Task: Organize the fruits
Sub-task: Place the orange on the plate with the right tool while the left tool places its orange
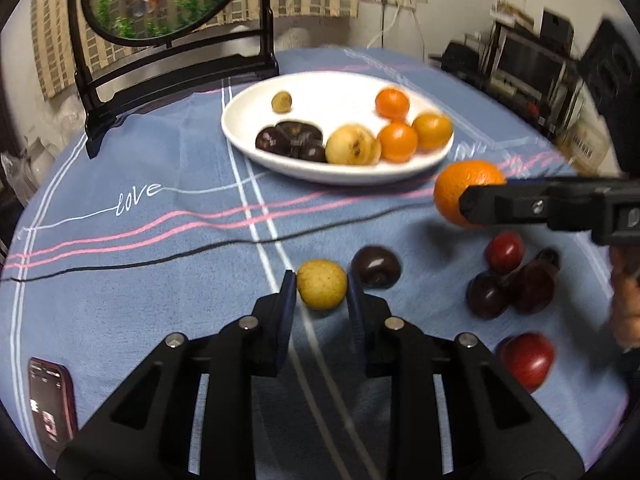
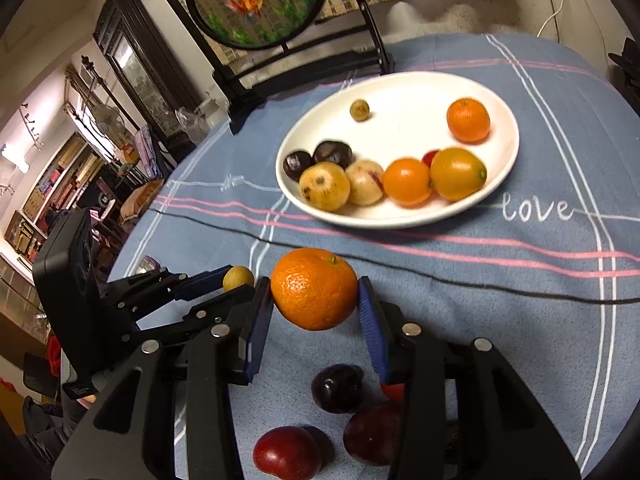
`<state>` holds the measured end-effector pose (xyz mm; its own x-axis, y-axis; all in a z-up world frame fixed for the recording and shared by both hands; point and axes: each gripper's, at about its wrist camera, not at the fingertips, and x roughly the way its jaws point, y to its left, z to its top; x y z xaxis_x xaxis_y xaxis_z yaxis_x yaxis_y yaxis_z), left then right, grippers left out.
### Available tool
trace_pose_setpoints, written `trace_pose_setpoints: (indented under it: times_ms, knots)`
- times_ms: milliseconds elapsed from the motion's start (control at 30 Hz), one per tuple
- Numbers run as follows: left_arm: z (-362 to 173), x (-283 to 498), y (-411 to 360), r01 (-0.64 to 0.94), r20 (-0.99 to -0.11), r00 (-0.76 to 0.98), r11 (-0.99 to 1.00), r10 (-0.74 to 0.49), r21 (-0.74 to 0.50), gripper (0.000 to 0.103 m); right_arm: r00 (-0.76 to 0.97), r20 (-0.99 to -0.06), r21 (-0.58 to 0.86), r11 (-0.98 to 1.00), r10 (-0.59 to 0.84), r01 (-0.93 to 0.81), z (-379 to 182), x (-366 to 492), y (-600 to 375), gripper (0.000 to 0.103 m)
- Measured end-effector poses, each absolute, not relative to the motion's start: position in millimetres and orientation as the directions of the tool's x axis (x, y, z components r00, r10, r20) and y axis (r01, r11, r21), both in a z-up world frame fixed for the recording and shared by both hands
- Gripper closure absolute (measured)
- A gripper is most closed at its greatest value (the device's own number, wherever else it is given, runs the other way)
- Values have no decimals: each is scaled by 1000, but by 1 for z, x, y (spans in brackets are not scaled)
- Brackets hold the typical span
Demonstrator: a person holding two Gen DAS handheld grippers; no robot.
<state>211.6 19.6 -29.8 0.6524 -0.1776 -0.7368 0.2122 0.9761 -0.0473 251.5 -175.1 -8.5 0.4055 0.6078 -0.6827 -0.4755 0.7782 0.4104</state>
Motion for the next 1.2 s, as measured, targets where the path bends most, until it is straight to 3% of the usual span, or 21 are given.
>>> trace_pose_setpoints:
  times_ms: [267,633,667,700,733,767,800,833,1067,1200]
  knots:
    - [4,236,18,151,-649,735,981,-195,-124,77,551,-601,381,814,578,-439,10,276,-189,60]
    - [11,334,0,91,-654,740,986,-159,-138,77,595,-627,341,864,503,-371,-1,342,-192,59]
    - [9,340,0,82,-659,735,986,-158,-146,74,590,-633,339,865,501,-371,-3,345,-191,59]
    - [8,341,1,74,-663,733,986,-154,-147,52,584,-642,335,866,498,-371,-5,348,-189,59]
    - [9,341,1,53,-670,731,989,-133,-138,22,573,-646,338,862,504,-377,-5,348,-189,58]
    - [12,336,3,36,-660,743,991,-114,-130,17,568,-643,346,856,515,-384,-4,347,-190,56]
    - [17,330,5,29,-637,764,991,-104,-127,17,572,-638,348,855,516,-385,-1,344,-191,47]
    - [23,323,5,30,-624,775,993,-97,-117,15,584,-627,342,856,516,-388,3,339,-194,46]
    - [25,283,5,75,-641,748,982,-170,-173,9,574,-606,281,823,551,-493,18,296,-206,46]
    - [11,238,-5,181,-659,718,974,-224,-133,9,519,-630,246,783,577,-572,5,266,-219,46]
